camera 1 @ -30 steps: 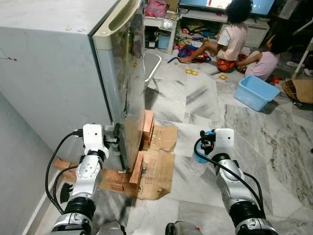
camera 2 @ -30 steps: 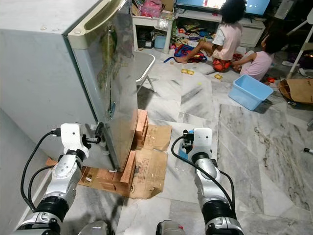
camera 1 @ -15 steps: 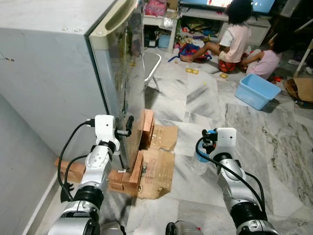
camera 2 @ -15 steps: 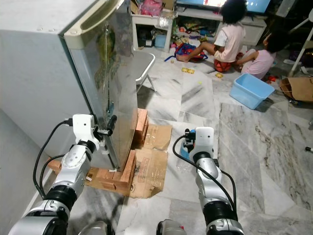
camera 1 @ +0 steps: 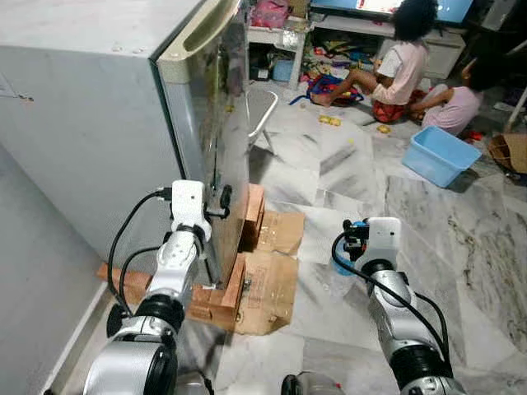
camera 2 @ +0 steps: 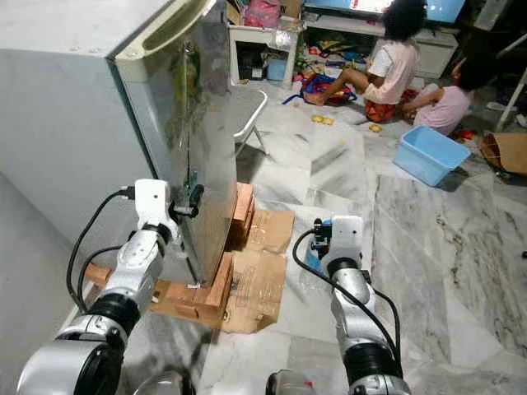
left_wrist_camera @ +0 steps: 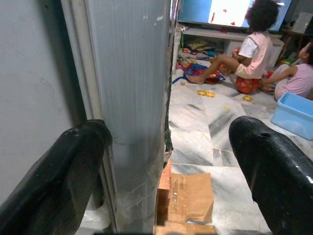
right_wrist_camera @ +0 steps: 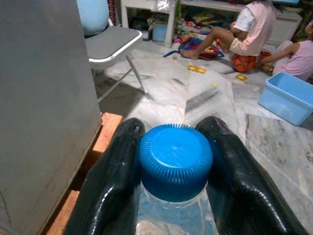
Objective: Restocking fridge
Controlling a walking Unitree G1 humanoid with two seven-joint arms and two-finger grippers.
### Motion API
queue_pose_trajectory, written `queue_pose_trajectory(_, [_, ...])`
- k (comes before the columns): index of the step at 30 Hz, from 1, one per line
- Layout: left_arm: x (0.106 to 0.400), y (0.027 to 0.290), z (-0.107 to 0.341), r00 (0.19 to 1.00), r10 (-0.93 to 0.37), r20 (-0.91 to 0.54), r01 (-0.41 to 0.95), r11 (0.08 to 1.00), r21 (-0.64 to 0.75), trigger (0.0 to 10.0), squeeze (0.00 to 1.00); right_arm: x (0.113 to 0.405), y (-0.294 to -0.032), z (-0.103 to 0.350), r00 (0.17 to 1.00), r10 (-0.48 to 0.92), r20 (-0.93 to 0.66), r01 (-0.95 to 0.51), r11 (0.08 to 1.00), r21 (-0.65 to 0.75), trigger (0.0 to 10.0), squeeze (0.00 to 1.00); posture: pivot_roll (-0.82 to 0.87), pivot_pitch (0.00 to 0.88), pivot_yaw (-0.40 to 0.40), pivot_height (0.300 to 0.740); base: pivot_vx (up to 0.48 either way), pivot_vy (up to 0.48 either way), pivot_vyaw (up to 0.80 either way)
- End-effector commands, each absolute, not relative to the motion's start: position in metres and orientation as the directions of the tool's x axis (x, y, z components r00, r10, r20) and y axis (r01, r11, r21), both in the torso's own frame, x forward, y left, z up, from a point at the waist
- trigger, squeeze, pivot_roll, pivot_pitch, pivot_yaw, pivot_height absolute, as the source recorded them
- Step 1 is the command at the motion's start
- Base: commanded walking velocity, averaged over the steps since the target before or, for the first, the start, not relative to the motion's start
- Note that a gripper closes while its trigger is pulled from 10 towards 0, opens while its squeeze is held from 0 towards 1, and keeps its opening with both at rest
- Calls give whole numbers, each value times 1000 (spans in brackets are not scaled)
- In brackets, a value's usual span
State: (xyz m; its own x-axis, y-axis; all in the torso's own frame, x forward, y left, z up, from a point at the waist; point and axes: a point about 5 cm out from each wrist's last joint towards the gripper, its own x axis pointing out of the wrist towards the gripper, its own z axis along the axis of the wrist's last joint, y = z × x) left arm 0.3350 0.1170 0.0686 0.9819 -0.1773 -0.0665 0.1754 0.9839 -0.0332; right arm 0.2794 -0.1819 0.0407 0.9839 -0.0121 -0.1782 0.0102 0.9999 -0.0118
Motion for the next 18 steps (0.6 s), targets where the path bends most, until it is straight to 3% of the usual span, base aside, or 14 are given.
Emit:
queue_pose_trajectory(1, [340, 93, 82, 949, -316, -26, 316, 949, 7, 10000, 0, 276, -184, 46, 984, -12, -175, 15, 1000, 14, 10000, 0, -11, 0, -15, 740, 0, 0, 0])
queue_pose_trajectory(2, [337, 75, 84, 903, -429, -17, 429, 903, -1, 10000, 0, 270, -185, 45, 982, -15, -190, 20, 999, 27, 10000, 0, -14, 0, -13, 740, 0, 0, 0])
queue_pose_trajectory(4, [334, 65, 85, 871, -491, -15, 491, 871, -12, 10000, 0, 267, -185, 44, 980, -15, -197, 22, 999, 33, 10000, 0, -15, 0, -13, 740, 0, 0, 0])
queue_pose_trajectory(8, [308, 22, 83, 651, -759, -26, 758, 648, 68, 10000, 0, 254, -184, 47, 980, -9, -199, 17, 999, 37, 10000, 0, -23, 0, -9, 740, 0, 0, 0])
queue_pose_trajectory(10, [306, 19, 83, 642, -766, -24, 765, 639, 79, 10000, 0, 254, -184, 47, 979, -10, -201, 18, 999, 38, 10000, 0, -23, 0, -8, 740, 0, 0, 0])
queue_pose_trajectory(13, [310, 24, 80, 698, -715, -32, 715, 695, 79, 10000, 0, 253, -184, 49, 977, -12, -213, 21, 999, 40, 10000, 0, -20, 0, -9, 740, 0, 0, 0])
queue_pose_trajectory(16, [322, 51, 82, 833, -553, -21, 552, 828, 102, 10000, 0, 253, -182, 51, 976, -3, -218, 12, 999, 40, 10000, 0, -12, 0, -13, 740, 0, 0, 0])
queue_pose_trajectory(18, [327, 65, 84, 875, -484, -8, 482, 871, 96, 10000, 0, 254, -182, 51, 975, 1, -220, 8, 999, 39, 10000, 0, -7, 0, -15, 740, 0, 0, 0])
